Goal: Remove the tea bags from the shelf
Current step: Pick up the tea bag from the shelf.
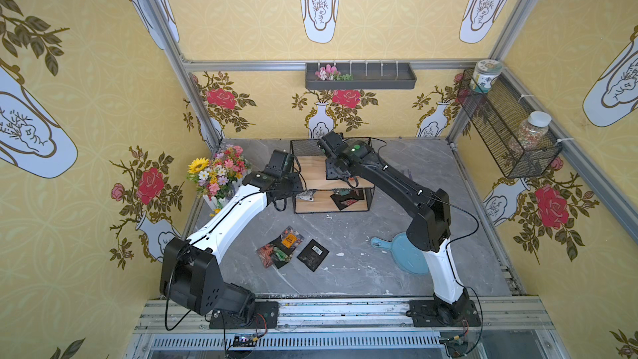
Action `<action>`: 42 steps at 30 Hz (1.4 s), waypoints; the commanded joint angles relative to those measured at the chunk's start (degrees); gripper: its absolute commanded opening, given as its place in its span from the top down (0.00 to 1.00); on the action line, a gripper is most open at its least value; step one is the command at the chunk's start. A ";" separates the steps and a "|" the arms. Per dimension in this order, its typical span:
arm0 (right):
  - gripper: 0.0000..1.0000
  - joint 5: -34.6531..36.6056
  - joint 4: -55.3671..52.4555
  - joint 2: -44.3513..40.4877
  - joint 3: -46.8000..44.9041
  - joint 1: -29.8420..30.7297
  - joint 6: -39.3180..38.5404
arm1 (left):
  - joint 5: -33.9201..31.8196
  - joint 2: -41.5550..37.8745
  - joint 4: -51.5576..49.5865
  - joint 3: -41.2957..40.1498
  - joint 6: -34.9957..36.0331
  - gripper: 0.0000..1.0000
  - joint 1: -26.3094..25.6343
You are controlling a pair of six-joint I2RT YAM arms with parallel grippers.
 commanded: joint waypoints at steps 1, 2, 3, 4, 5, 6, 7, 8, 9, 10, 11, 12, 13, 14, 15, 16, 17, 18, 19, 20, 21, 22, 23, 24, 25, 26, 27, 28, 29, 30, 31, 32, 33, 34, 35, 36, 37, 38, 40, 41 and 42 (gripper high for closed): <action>0.45 -2.35 -3.36 0.17 -0.58 -0.01 0.61 | 0.96 -0.19 0.18 0.00 0.07 0.56 -0.02; 0.47 -2.45 -3.18 0.08 -0.49 -0.02 0.66 | 0.98 -0.20 0.17 0.01 0.03 0.56 -0.05; 0.49 -2.54 -3.10 -0.01 -0.45 -0.01 0.66 | 0.96 -0.18 0.17 0.01 0.08 0.56 -0.05; 0.54 -2.62 -3.02 -0.09 -0.32 -0.01 0.65 | 0.96 -0.20 0.18 0.05 0.07 0.56 -0.13; 0.57 -2.69 -2.89 -0.10 -0.19 -0.01 0.63 | 0.96 -0.21 0.20 0.01 0.03 0.56 -0.14; 0.60 -2.76 -2.94 -0.14 -0.02 -0.02 0.63 | 0.97 -0.21 0.15 0.05 0.08 0.56 -0.14; 0.63 -2.89 -2.91 -0.01 0.21 -0.02 0.61 | 1.00 -0.17 0.16 0.01 0.07 0.56 -0.14; 0.65 -3.05 -2.89 0.07 0.47 -0.10 0.76 | 0.96 -0.19 0.19 0.01 0.08 0.56 -0.14; 0.67 -3.28 -2.94 0.16 0.65 -0.12 0.75 | 0.96 -0.13 0.17 0.01 -0.01 0.56 -0.17; 0.68 -3.42 -2.94 0.23 0.81 -0.10 0.74 | 1.00 -0.16 0.16 0.01 -0.06 0.56 -0.21; 0.71 -3.50 -2.99 0.34 0.98 -0.10 0.79 | 0.96 -0.19 0.13 0.01 -0.01 0.56 -0.30; 0.73 -3.55 -2.96 0.34 1.02 -0.10 0.87 | 1.03 -0.20 0.21 -0.01 -0.05 0.56 -0.29; 0.74 -3.68 -2.98 0.34 1.09 -0.10 0.96 | 1.04 -0.16 0.19 -0.06 -0.01 0.56 -0.26; 0.76 -3.62 -2.90 0.26 1.28 -0.11 1.11 | 0.96 -0.29 0.19 -0.06 -0.02 0.56 -0.31; 0.77 -3.72 -2.86 0.17 1.47 -0.12 1.09 | 0.96 -0.26 0.16 -0.04 -0.01 0.56 -0.28; 0.79 -3.75 -2.77 0.03 1.70 -0.04 1.05 | 0.96 -0.23 0.21 -0.12 -0.01 0.56 -0.30; 0.81 -3.72 -2.65 -0.01 2.09 -0.10 0.99 | 0.96 -0.24 0.20 -0.11 -0.01 0.56 -0.28; 0.82 -3.66 -2.69 -0.10 2.54 -0.05 0.89 | 1.02 -0.15 0.21 0.00 -0.06 0.56 -0.23; 0.84 -3.59 -2.61 -0.10 3.16 -0.07 0.77 | 1.02 -0.19 0.17 -0.08 -0.05 0.56 -0.27; 0.86 -3.46 -2.56 -0.25 3.78 -0.02 0.61 | 1.04 -0.10 0.19 0.01 -0.07 0.56 -0.27; 0.88 -3.43 -2.47 -0.42 4.30 -0.06 0.39 | 0.99 -0.05 0.17 0.09 -0.14 0.56 -0.31; 0.89 -3.42 -2.20 -0.66 4.67 -0.01 0.22 | 1.09 0.02 0.13 0.14 -0.01 0.56 -0.36; 0.90 -3.30 -2.04 -0.90 5.06 -0.06 0.16 | 0.99 0.06 0.18 0.19 -0.04 0.56 -0.31; 0.93 -3.20 -1.86 -1.29 5.45 -0.02 0.04 | 0.99 0.01 0.17 0.23 -0.01 0.56 -0.31; 0.94 -3.20 -1.65 -1.57 5.73 -0.02 -0.14 | 1.04 -0.02 0.13 0.19 -0.01 0.56 -0.34; 0.95 -3.07 -1.47 -1.93 6.00 -0.04 -0.18 | 0.97 -0.02 0.13 0.19 -0.01 0.56 -0.40; 0.95 -3.13 -1.31 -2.31 6.25 -0.06 -0.28 | 0.99 -0.03 0.13 0.25 -0.07 0.56 -0.40; 0.96 -3.16 -1.27 -2.63 6.61 -0.01 -0.42 | 1.02 0.01 0.20 0.25 -0.02 0.56 -0.44; 0.97 -3.15 -1.20 -3.01 6.90 0.05 -0.44 | 1.03 0.00 0.19 0.22 -0.02 0.56 -0.40; 0.98 -3.15 -1.14 -3.31 7.09 0.07 -0.46 | 0.97 0.05 0.21 0.23 -0.01 0.56 -0.42; 0.98 -3.15 -0.79 -3.88 7.11 0.22 -0.57 | 0.91 0.08 0.13 0.19 -0.02 0.56 -0.39; 0.99 -3.22 -0.48 -4.45 7.03 0.37 -0.82 | 0.96 0.19 0.21 0.18 -0.09 0.56 -0.41; 0.99 -3.24 -0.16 -5.01 6.89 0.61 -1.05 | 0.96 0.16 0.20 0.25 -0.08 0.56 -0.40; 0.99 -3.25 0.55 -5.75 6.49 1.08 -1.52 | 0.96 0.27 0.21 0.33 -0.01 0.56 -0.40; 1.00 -3.37 1.30 -6.54 5.80 1.47 -2.03 | 0.96 0.36 0.16 0.40 -0.02 0.56 -0.36; 1.00 -3.75 2.33 -7.48 4.56 2.09 -2.67 | 0.96 0.33 0.19 0.36 0.04 0.56 -0.44; 1.00 -3.86 3.42 -8.91 3.12 2.79 -3.41 | 0.91 0.48 0.17 0.45 0.08 0.56 -0.40; 1.00 -3.90 4.52 -10.18 1.48 3.47 -4.00 | 0.84 0.51 0.14 0.53 0.00 0.56 -0.42; 1.00 -4.15 6.63 -13.06 -2.83 5.05 -4.90 | 0.87 0.50 0.17 0.67 0.09 0.56 -0.36; 1.00 -4.52 7.85 -14.63 -5.45 5.76 -5.23 | 0.78 0.54 0.21 0.62 0.12 0.56 -0.40; 1.00 -4.80 8.81 -16.23 -7.46 6.43 -5.34 | 0.80 0.54 0.13 0.63 0.25 0.56 -0.44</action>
